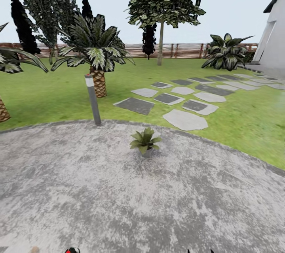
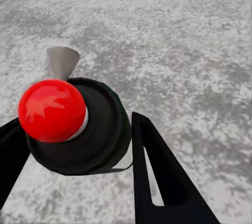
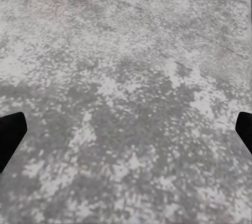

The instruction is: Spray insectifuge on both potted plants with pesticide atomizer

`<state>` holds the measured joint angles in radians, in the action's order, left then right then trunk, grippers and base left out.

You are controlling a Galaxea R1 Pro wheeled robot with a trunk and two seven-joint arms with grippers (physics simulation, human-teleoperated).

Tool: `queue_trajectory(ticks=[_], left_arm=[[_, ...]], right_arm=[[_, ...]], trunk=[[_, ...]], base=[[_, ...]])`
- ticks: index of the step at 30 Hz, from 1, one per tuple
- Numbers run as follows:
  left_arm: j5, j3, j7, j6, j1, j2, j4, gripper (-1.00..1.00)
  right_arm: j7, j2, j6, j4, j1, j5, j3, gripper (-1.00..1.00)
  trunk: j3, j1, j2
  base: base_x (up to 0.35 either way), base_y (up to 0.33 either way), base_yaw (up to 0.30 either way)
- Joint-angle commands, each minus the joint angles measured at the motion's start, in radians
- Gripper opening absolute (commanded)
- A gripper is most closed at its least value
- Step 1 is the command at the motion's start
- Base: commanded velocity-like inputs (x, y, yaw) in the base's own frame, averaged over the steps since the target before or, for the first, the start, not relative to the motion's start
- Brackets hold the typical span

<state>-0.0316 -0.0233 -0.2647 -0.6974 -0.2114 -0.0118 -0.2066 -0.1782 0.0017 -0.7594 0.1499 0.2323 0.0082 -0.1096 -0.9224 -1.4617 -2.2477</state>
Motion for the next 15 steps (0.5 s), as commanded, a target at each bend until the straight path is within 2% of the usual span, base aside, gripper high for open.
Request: queue_trajectory(ticks=[1,15], left_arm=[[-0.004,-0.003,-0.007,-0.001,0.0,0.0,0.001,-1.0],[-0.006,-0.003,-0.007,-0.001,0.0,0.002,0.001,-1.0]], right_arm=[[-0.01,0.0,-0.002,-0.001,0.001,0.001,-0.008,1.0],[-0.009,0.0,-0.002,-0.001,0.001,0.002,-0.009,1.0]], trunk=[[-0.001,0.0,0.0],[-0.001,0.0,0.0]], base=[[0.265,0.245,-0.258],[0.238,0.271,-0.263]])
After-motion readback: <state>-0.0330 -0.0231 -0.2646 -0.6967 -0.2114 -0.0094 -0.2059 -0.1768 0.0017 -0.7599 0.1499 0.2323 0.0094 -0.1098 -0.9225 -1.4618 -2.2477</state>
